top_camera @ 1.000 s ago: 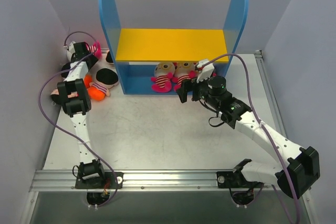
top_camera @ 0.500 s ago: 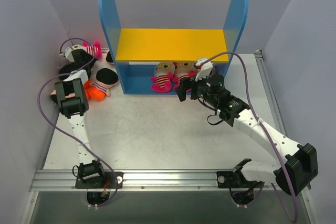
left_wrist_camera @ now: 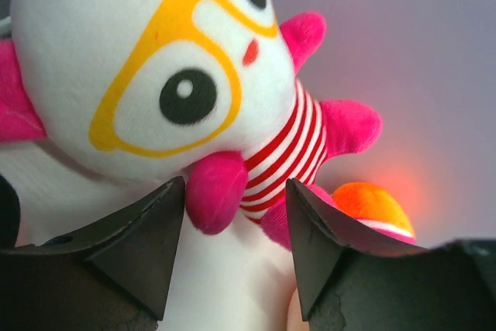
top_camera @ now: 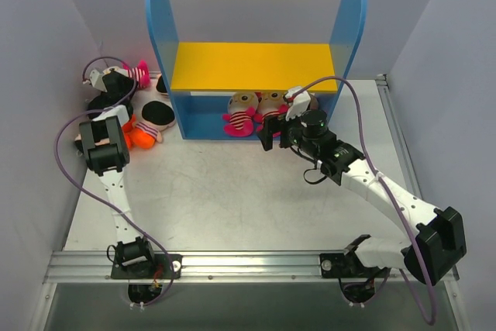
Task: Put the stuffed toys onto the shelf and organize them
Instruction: Grab a stuffed toy with the left arm
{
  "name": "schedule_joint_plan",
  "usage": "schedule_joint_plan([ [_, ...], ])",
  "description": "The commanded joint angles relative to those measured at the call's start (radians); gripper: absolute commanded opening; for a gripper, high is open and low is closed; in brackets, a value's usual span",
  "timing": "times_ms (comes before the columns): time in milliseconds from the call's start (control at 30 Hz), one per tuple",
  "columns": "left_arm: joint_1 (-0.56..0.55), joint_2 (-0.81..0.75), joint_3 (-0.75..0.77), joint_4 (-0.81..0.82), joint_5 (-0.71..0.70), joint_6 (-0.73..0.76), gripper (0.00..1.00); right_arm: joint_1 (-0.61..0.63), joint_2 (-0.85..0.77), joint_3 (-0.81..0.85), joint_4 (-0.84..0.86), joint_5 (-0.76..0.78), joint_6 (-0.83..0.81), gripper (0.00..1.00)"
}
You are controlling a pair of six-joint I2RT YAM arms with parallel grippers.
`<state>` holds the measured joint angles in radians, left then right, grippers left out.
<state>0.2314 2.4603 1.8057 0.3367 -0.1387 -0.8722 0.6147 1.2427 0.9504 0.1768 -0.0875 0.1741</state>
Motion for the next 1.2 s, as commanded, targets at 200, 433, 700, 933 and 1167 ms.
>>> schedule_joint_plan([
  [200, 0.02, 0.042, 0.121, 0.018, 0.008, -0.033, 0.37, -0.006, 0.017, 0.047, 0.035, -0.012, -0.012, 0.94],
  [433, 0.023, 0.051, 0.127, -0.008, 0.033, -0.047, 0.25, -0.006, 0.018, 0.054, 0.032, -0.024, -0.009, 0.94],
  [700, 0.036, 0.086, 0.159, -0.031, 0.068, -0.07, 0.56, -0.006, 0.018, 0.056, 0.029, -0.021, -0.007, 0.94],
  [933, 0.036, 0.118, 0.193, -0.018, 0.082, -0.074, 0.54, -0.006, 0.035, 0.059, 0.026, -0.023, -0.004, 0.94],
  [1167, 0.036, 0.088, 0.149, 0.027, 0.105, -0.067, 0.03, -0.006, 0.031, 0.06, 0.026, -0.024, -0.004, 0.93],
])
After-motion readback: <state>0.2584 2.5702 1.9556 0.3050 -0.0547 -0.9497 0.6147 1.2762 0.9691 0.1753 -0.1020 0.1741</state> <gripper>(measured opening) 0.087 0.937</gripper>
